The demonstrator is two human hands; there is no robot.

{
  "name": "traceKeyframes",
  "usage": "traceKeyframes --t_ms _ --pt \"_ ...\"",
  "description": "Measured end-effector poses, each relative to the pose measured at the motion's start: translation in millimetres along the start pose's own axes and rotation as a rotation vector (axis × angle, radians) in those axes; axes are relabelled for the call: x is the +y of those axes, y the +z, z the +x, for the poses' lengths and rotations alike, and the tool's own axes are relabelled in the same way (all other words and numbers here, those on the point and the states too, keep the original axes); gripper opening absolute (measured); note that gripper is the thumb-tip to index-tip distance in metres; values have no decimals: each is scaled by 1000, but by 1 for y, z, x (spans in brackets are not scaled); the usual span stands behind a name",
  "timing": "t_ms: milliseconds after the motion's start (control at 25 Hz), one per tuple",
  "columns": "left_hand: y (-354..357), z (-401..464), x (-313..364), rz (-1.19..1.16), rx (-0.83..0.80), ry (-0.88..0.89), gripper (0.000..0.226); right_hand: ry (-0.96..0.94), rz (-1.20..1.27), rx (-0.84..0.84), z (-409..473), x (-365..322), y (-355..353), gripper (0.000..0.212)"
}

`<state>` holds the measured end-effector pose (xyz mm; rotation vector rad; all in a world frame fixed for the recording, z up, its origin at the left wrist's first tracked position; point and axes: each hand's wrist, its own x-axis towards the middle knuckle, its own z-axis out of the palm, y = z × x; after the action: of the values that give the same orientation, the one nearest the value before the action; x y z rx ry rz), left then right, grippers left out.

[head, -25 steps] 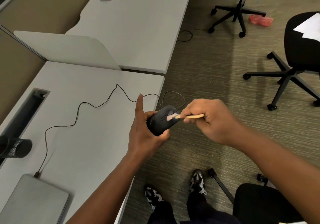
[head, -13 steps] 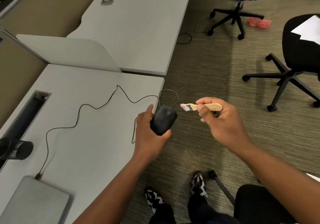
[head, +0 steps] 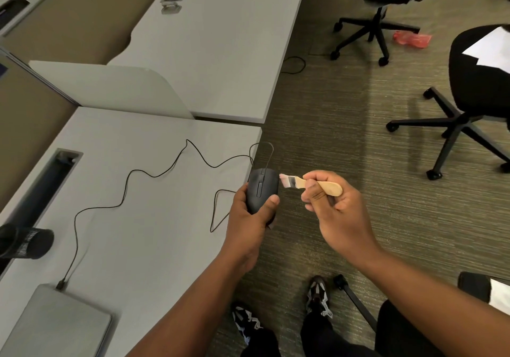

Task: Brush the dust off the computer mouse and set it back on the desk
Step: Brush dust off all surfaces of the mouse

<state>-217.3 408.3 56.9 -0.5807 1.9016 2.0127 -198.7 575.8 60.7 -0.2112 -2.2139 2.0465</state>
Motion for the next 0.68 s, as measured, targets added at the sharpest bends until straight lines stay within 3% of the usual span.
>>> traceKeyframes --t_ms 160,480,680 --pt "2 1 7 -59 -51 -96 39 8 -29 -45 2 1 -1 15" --pt "-15 10 9 23 -70 -106 50 69 12 -120 8 3 -8 15" --pt "-18 11 9 32 -184 -52 82 120 45 -181 4 7 -1 23"
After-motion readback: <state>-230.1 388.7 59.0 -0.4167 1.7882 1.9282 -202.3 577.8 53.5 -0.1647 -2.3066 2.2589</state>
